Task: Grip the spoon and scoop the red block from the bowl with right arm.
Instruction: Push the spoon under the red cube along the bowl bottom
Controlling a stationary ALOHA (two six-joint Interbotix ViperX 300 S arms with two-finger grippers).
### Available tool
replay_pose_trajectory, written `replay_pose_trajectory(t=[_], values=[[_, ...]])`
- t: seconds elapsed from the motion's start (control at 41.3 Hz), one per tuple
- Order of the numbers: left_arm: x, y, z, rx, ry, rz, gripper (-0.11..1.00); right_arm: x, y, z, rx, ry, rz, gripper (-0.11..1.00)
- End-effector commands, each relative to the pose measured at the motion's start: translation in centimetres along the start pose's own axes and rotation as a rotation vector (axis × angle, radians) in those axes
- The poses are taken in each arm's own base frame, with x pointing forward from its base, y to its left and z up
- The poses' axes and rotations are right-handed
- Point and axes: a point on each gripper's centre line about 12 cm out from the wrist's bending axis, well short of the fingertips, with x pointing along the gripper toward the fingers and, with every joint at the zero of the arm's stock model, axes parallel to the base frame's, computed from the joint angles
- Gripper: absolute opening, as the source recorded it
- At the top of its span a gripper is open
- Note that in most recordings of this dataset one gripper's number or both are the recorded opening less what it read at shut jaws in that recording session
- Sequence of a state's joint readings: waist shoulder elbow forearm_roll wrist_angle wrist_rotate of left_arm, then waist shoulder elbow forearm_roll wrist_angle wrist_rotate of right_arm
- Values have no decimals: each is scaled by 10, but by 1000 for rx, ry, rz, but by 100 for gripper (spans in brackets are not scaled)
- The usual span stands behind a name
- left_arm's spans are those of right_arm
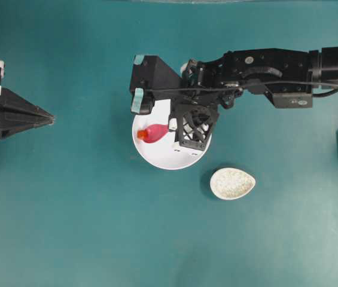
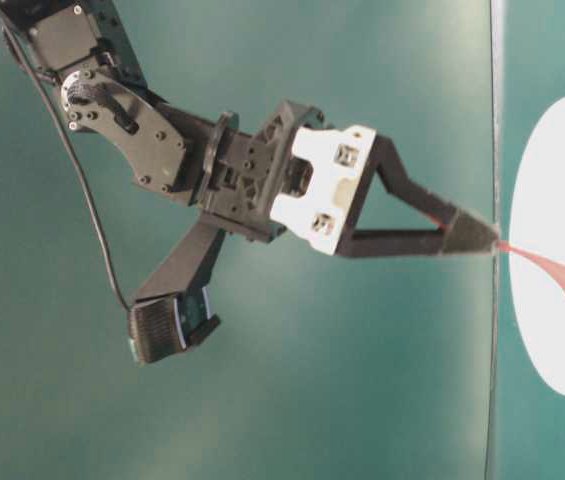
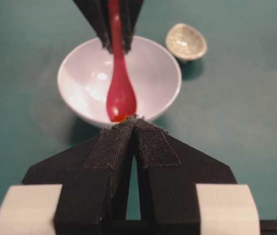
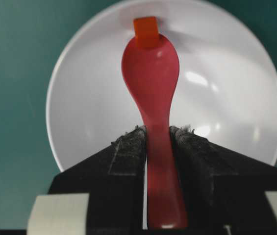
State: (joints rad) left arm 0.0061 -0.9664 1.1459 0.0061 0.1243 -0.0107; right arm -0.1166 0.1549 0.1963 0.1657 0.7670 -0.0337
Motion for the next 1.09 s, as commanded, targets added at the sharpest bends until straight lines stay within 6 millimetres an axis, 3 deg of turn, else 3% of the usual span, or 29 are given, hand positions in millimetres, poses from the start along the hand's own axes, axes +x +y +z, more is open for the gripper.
replay_pose_trajectory(t=[0.0, 1.065], values=[[0, 0, 10, 1, -29, 2, 0, -13, 4, 13, -2, -65, 9, 25], [0, 0, 10, 0, -26, 2, 0, -25, 2, -7, 27, -167, 4, 25]])
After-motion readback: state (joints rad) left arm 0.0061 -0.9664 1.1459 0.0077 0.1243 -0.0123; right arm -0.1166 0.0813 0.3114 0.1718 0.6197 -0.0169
